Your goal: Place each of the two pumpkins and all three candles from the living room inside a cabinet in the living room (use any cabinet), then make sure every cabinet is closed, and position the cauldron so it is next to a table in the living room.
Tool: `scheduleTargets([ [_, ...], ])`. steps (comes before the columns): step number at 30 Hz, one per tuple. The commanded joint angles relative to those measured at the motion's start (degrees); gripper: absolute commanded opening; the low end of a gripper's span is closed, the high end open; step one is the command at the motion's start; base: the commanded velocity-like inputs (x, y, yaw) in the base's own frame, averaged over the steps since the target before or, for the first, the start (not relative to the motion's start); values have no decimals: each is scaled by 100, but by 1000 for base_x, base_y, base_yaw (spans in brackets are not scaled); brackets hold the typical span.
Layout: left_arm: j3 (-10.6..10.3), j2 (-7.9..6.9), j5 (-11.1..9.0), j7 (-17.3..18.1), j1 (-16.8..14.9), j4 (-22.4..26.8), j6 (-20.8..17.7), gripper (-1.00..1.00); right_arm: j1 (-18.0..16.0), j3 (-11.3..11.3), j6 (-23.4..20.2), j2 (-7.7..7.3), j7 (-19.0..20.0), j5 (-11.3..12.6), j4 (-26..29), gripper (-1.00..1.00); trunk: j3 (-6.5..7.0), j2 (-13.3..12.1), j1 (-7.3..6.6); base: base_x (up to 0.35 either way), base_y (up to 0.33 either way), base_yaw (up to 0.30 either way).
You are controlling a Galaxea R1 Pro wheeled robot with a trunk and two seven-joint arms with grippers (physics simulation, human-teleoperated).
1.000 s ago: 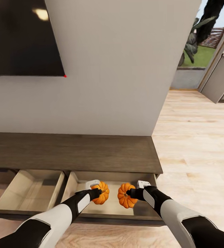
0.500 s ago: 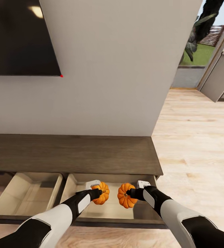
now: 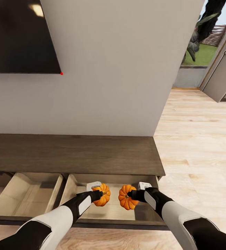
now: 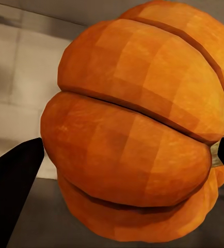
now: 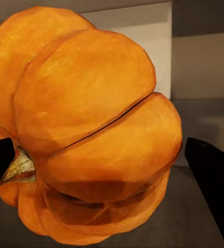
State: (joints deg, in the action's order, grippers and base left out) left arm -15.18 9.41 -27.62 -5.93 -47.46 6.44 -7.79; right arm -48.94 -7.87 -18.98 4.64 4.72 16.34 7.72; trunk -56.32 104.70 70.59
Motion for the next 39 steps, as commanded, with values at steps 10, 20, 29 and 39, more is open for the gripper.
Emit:
scheduleTargets([
  [10, -43, -1, -57, -34, -1, 15, -29, -100, -2, -40, -27, -7, 2, 53, 10, -100, -220, 404, 219, 0, 0, 98],
  [20, -41, -1, -51, -31, -1, 15, -34, -100, -2, -40, -27, -7, 2, 53, 10, -100, -463, 805, 439, 0, 0, 48],
  [29, -44, -1, -51, -34, -2, 20, -37, -100, -2, -40, -27, -7, 4, 53, 10, -100, -581, 1046, 571, 0, 0, 1],
  [39, -37, -1, -50, -39, -2, 42, -264, -100, -2, -40, -27, -5, 20, 53, 10, -100, -641, 1046, 571, 0, 0, 0],
])
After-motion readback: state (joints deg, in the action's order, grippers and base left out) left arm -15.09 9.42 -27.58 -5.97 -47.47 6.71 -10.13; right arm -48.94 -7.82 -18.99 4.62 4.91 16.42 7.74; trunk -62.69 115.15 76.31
